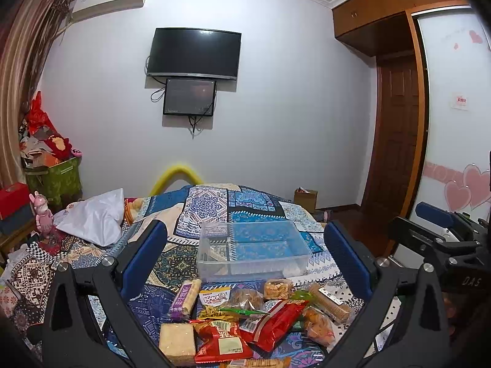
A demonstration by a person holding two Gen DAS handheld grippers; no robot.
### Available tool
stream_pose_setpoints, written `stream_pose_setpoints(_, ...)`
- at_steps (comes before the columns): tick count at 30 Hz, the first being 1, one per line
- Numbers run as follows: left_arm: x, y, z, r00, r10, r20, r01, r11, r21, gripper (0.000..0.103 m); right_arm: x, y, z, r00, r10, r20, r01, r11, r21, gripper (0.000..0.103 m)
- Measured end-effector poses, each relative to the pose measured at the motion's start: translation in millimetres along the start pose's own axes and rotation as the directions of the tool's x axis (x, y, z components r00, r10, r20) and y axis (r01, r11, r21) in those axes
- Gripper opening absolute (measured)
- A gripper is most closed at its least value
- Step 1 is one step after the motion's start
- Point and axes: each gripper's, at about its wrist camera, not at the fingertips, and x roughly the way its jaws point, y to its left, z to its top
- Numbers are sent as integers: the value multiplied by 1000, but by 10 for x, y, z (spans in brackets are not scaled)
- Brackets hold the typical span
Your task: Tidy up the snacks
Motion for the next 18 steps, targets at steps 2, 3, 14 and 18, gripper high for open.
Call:
stream_pose_setpoints(2,-1,6,-1,1000,-3,0,3,1000,-2,103,0,0,-4,1000,3,-1,-3,1000,1,103)
stream_pose_setpoints(3,-4,-1,-2,1000,-3,0,3,1000,-1,103,-2,-3,-2,1000,4,-1,-4,1000,1,103)
stream_pose_setpoints(14,-24,-18,12,1000,-5,2,5,1000,3,103,-7,-17,-1,1000,9,7,-9,1000,5,103)
stream_pose_setpoints(18,-23,-22,11,1000,-5,2,5,1000,2,103,-4,-19,-4,1000,8,6,-8,1000,5,103)
